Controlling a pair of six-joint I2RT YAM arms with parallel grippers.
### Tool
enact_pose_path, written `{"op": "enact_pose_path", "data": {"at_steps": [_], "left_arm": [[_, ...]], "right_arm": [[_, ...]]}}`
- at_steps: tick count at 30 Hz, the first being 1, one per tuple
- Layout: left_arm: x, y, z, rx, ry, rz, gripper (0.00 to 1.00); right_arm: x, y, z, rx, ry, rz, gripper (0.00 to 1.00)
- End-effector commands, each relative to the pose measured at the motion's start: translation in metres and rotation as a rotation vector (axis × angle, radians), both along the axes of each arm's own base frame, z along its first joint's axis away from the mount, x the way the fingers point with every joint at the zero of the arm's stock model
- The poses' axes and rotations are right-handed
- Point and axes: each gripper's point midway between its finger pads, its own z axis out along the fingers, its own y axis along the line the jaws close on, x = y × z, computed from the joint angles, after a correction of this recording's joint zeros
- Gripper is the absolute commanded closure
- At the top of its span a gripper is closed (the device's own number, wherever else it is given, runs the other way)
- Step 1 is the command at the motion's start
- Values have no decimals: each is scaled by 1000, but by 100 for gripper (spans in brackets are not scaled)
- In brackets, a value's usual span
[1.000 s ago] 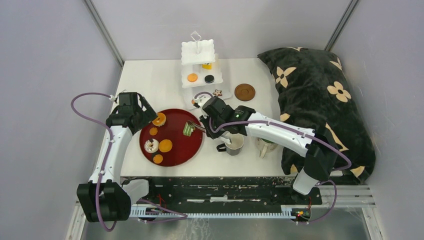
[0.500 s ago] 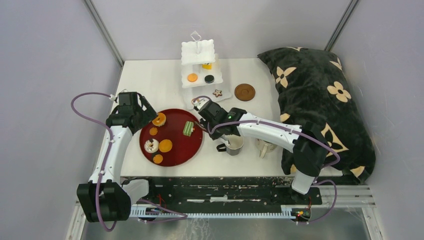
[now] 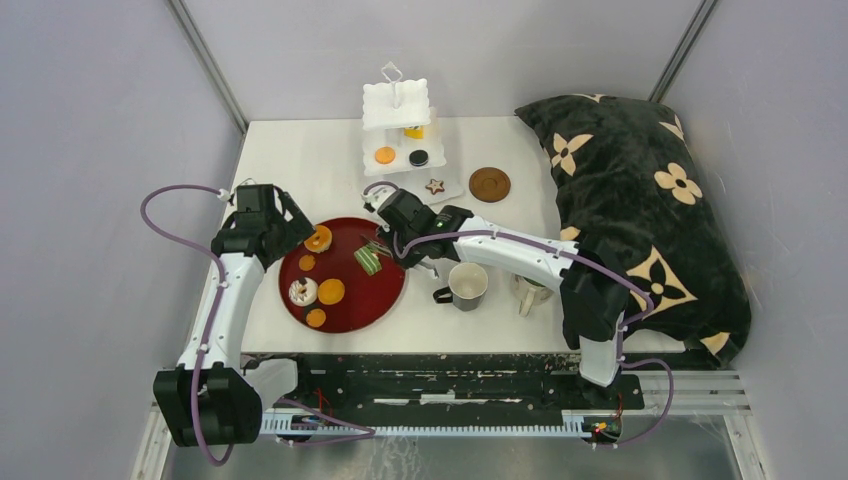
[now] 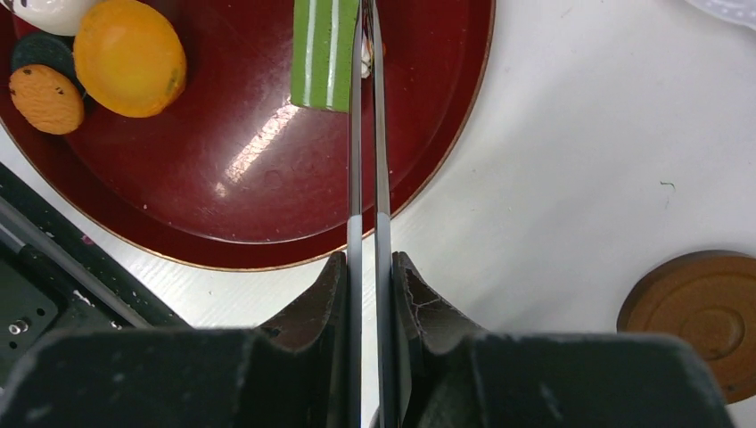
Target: Serve the afternoon tea
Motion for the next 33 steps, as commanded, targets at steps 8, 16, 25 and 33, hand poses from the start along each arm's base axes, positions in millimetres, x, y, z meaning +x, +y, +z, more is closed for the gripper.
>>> {"op": "enact_pose_path", "data": {"at_steps": [8,16,25,33], "left_arm": [[2,2,10,13,-41,-7,1],[3,2,8,11,-39,-7,1],[8,0,7,-1,-43,-5,1],[6,1,7,2,-42,-2,1]], "right_arm": [[14,2,76,114,-175,-3,95],[-24,-40,60,97,-136,33,86],[-57,-47,43,49,-87,116,79],[-63,-36,22,44,-50,117,68]]}}
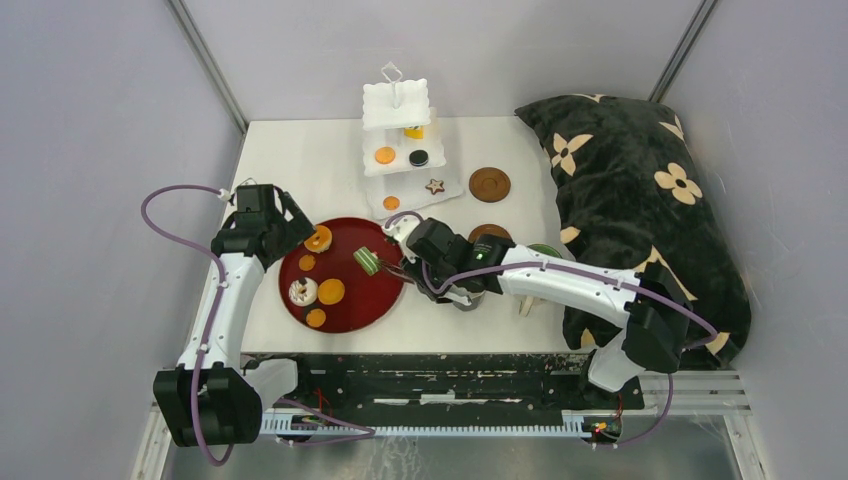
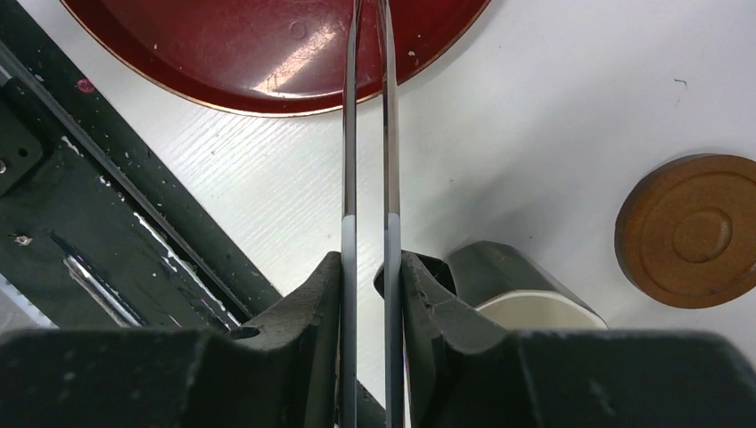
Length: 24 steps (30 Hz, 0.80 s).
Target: Serve the afternoon tea
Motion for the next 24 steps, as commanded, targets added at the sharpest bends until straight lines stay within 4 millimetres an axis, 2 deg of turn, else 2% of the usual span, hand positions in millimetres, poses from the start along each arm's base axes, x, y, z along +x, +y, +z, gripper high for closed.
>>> {"op": "enact_pose_path", "data": {"at_steps": [1,11,24], "left_arm": [[5,2,6,6,-38,4,1],[5,2,5,11,-34,-1,1],[5,3,4,13,-30,0,1]], "right_arm": [[3,17,1,58,-7,-13,67],[5,21,-12,43,7,-66,53],[10,32,-24,33,-5,-79,49]]}}
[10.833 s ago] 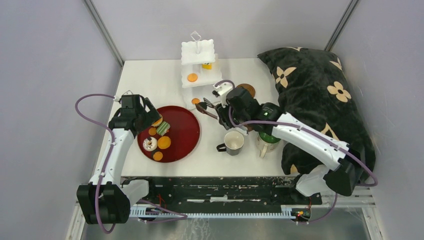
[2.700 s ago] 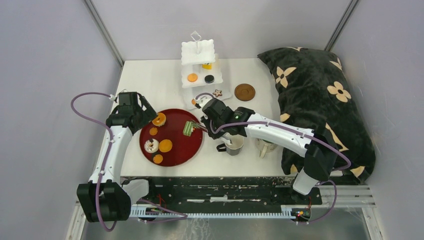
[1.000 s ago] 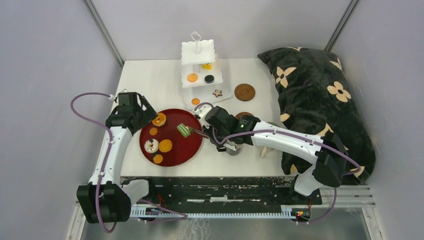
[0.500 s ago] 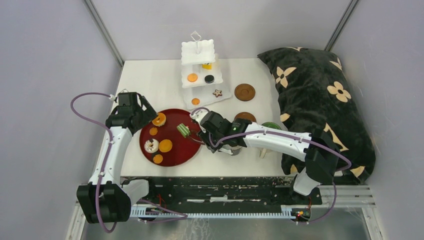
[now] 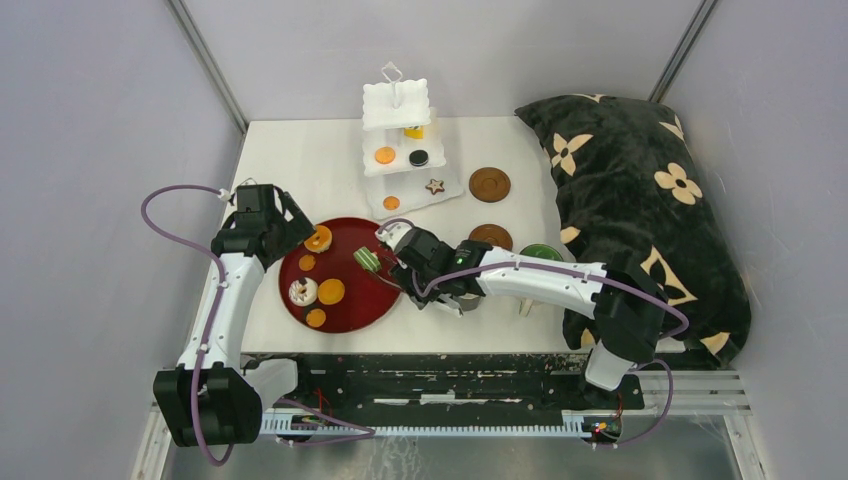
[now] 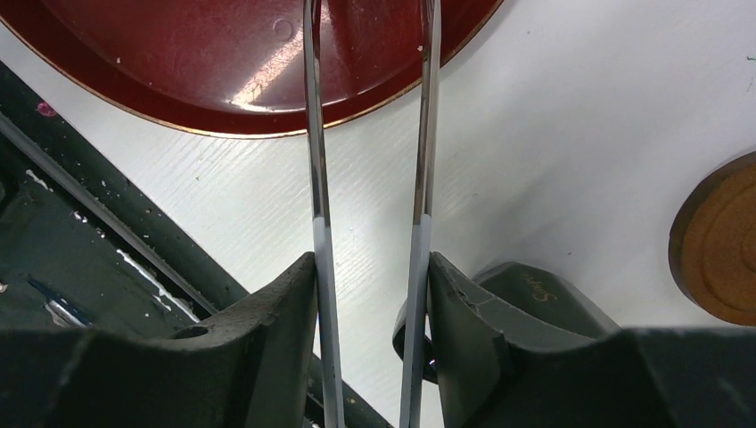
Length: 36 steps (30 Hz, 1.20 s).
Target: Serve the afternoon tea
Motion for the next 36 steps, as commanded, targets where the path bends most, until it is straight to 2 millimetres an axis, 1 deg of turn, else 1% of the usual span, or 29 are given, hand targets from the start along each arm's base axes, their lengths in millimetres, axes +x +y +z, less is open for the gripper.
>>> {"op": "enact_pose_path", "data": {"at_steps": [1,4,6,9,12,14,19,24,28,32,36], "left_arm": [[5,3,4,14,-30,0,1],[5,3,4,13,-30,-1,1],[5,3,4,13,-30,0,1],[5,3,5,13,-33,0,1],[5,3,5,12,-32,-1,1],[6,2,7,8,-39,-4,1],[7,0,12,2,-55,-9,1],[7,0,8,3,-43,-9,1],[8,-1,14,-7,-59,-13,1],[10,-2,21,-10,-78,-15,1],[13,-3,25,-14,-91,-17,1]], "right_arm": [[12,18,17,68,-63,-27,48],[15,21,19,73,-69,-29,49],[16,23,19,75,-70,-30,52],[16,25,23,83,-76,-25,60],[17,25,31,89,-91,-20,71],[18,23,37,87,-101,-11,75],[19,19,65,116,-148,12,78],[23,16,93,144,-200,15,78],[29,13,114,163,-246,2,77],[41,2,139,179,-274,-17,77],[59,-16,167,245,-299,-73,77]]}}
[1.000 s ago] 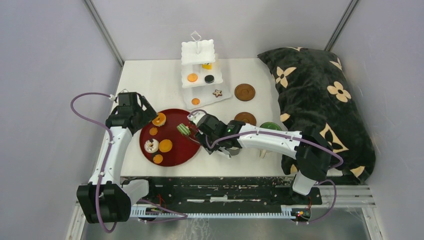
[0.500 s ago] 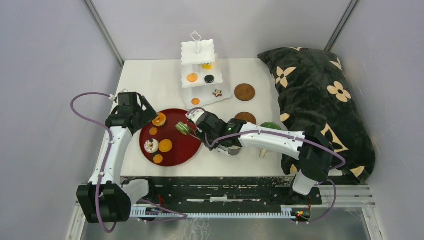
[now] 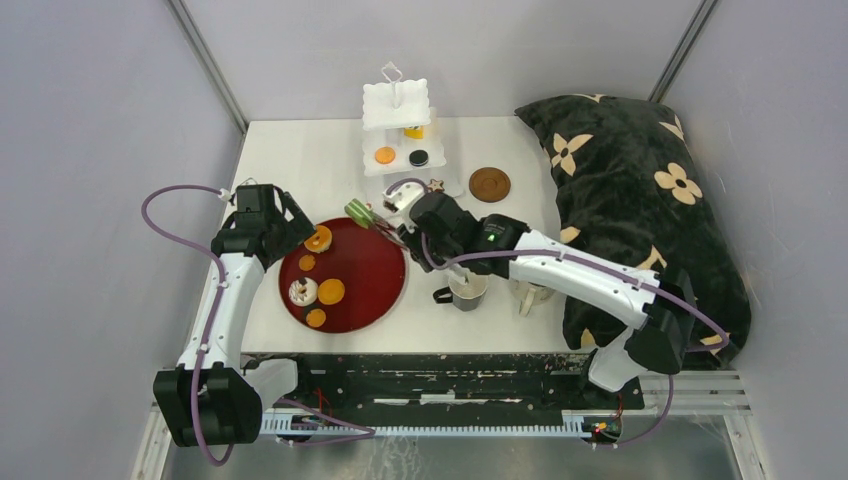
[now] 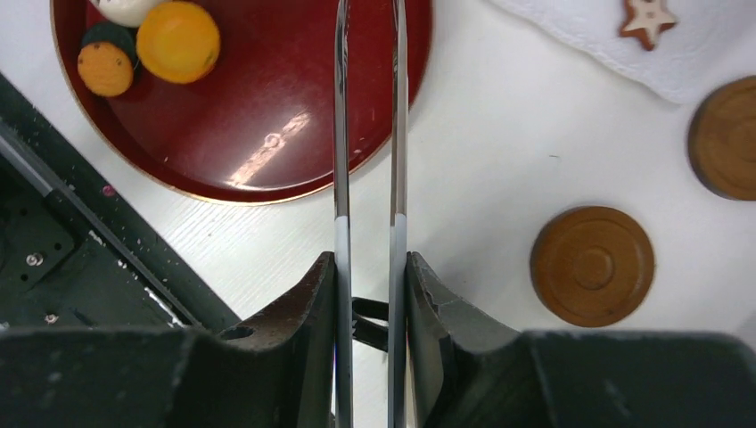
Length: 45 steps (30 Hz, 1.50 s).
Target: Serve the afternoon tea
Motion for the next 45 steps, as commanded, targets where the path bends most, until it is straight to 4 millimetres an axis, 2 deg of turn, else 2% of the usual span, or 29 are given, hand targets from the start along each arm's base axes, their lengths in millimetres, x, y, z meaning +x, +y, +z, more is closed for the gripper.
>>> {"op": "enact_pose_path", "data": {"at_steps": [1,6,11,17,24,31,38,45], "left_arm": [[13,-1,26,-5,-92,-12,1],[13,-1,25,-7,-93,-13,1],[12,0,26,-2,-96,-14,1],[12,-1,27,-2,-99,-16,1],[9,-1,24,-5,-95,-16,1],[7,-1,28,-2,-107,-16,1],[9,-1,30,-3,-108,-15,1],[9,-1,29,1,-103,-15,1]], "right_arm": [[30,-19,74,157,-110,-75,77],[50,-39,97,203,-141,-153,77],[56,-46,125,252,-187,-168,77],[60,-48,163,301,-256,-164,77],[77,-45,183,312,-321,-188,76],[109,-33,192,300,-361,-211,75],[134,-20,177,256,-351,-229,74],[152,-20,163,214,-345,-268,73]]}}
